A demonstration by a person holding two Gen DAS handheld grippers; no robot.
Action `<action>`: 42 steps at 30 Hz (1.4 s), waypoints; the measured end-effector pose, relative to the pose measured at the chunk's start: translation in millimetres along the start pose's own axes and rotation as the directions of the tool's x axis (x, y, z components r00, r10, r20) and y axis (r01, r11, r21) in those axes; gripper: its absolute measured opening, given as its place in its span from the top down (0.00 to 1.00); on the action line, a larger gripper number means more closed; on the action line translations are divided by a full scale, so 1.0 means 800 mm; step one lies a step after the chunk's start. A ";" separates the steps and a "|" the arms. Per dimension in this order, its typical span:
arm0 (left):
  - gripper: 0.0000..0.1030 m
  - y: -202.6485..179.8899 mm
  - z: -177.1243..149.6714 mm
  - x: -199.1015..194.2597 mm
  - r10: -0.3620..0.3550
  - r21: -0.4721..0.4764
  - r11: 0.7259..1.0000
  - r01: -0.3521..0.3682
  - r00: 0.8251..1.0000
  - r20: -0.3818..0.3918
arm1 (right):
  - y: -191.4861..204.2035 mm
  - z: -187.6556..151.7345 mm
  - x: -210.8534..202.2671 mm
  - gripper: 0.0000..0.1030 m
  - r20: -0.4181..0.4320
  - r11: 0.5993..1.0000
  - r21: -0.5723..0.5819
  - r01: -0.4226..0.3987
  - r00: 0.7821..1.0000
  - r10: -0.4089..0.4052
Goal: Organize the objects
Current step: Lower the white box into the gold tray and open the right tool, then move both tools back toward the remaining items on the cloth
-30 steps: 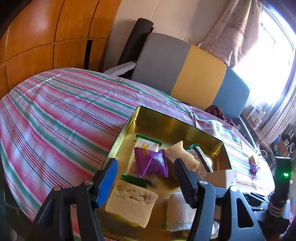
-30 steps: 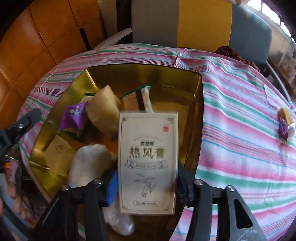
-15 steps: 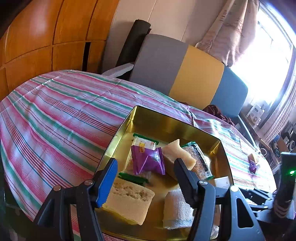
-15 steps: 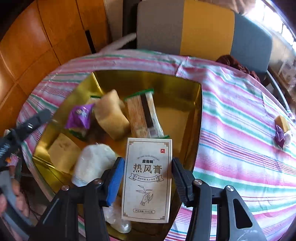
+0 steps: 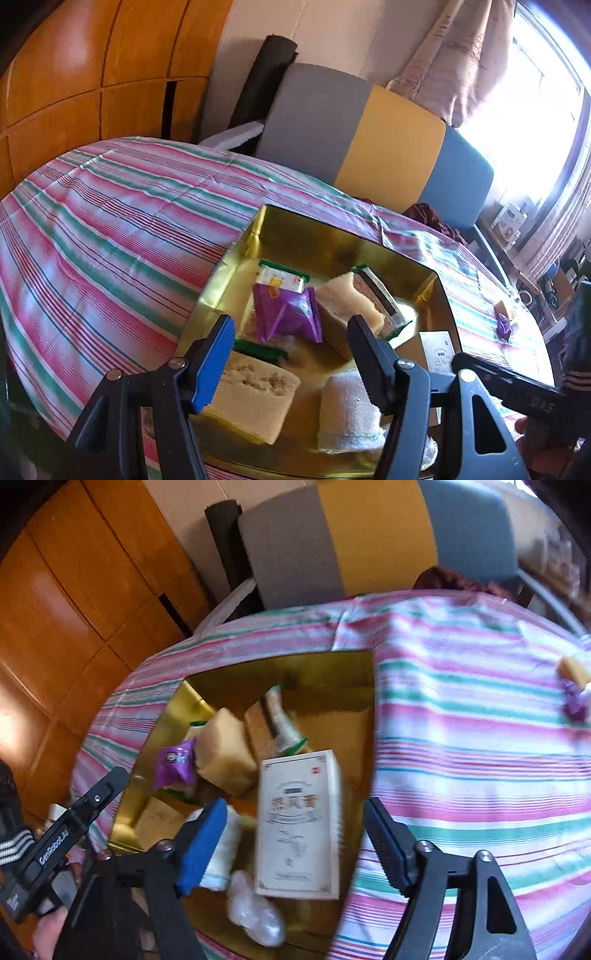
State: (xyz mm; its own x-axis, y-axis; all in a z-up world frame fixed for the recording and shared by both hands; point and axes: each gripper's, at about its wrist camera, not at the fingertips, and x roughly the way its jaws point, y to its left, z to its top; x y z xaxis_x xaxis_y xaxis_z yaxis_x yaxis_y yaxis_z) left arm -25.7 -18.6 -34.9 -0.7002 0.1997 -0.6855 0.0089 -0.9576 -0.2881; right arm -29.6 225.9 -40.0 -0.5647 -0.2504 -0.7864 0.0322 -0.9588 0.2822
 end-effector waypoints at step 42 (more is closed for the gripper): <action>0.38 -0.266 -0.082 0.011 -0.165 0.402 0.887 0.227 0.969 -0.182 | -0.282 0.028 -0.089 0.20 0.016 0.920 0.088 0.381 0.923 -0.384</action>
State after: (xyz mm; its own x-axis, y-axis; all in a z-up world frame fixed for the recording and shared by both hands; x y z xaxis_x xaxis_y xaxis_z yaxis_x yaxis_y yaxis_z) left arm 13.1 200.5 -23.7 -0.5501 0.3898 -0.7385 -0.4377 -0.8878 -0.1426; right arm -15.2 463.1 -35.5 -0.5472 0.1390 -0.8254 -0.2583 -0.9660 0.0086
